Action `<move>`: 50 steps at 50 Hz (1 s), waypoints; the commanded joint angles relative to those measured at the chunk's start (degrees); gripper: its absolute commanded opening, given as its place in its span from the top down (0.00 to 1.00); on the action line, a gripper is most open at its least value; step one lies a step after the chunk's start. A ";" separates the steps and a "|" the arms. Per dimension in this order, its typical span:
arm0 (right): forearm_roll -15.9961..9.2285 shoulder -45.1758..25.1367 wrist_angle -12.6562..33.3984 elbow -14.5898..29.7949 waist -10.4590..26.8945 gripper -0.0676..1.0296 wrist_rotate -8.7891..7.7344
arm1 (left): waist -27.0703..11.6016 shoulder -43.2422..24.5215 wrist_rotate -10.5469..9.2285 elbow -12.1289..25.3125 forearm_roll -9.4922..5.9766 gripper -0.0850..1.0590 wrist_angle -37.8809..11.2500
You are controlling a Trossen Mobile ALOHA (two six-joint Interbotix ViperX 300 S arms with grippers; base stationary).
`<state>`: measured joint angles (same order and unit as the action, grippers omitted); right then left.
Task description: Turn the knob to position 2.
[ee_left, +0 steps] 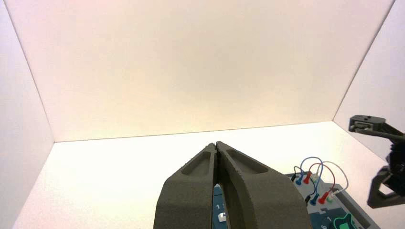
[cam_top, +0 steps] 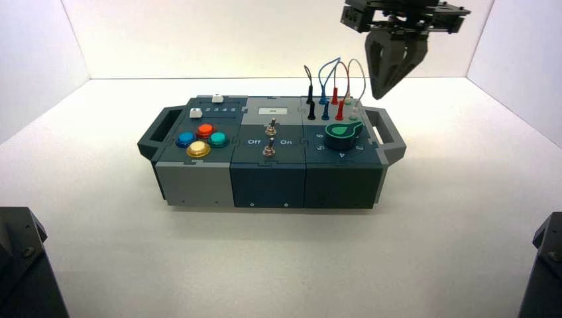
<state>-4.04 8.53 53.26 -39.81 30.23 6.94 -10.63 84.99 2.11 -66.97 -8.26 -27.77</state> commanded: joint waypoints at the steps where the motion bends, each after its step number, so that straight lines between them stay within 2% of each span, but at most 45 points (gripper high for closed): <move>1: -0.18 2.02 0.18 -0.79 -0.35 0.96 0.53 | -0.35 -0.53 -0.09 0.79 -0.09 0.95 0.44; 12: -0.09 2.37 0.00 -2.81 -0.35 0.96 0.53 | -0.44 -0.53 0.00 0.79 -0.09 0.95 0.44; 22: -0.18 2.55 -0.18 -2.81 -0.26 0.96 0.53 | -0.44 -0.44 0.00 0.79 0.00 0.95 0.35; 50: 0.00 4.22 -2.37 -4.75 -0.26 0.96 -0.53 | -0.35 -0.53 0.00 0.79 0.26 0.95 0.35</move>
<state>-4.04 11.60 51.15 -45.00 30.23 6.77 -10.63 85.08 2.11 -67.06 -8.09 -27.86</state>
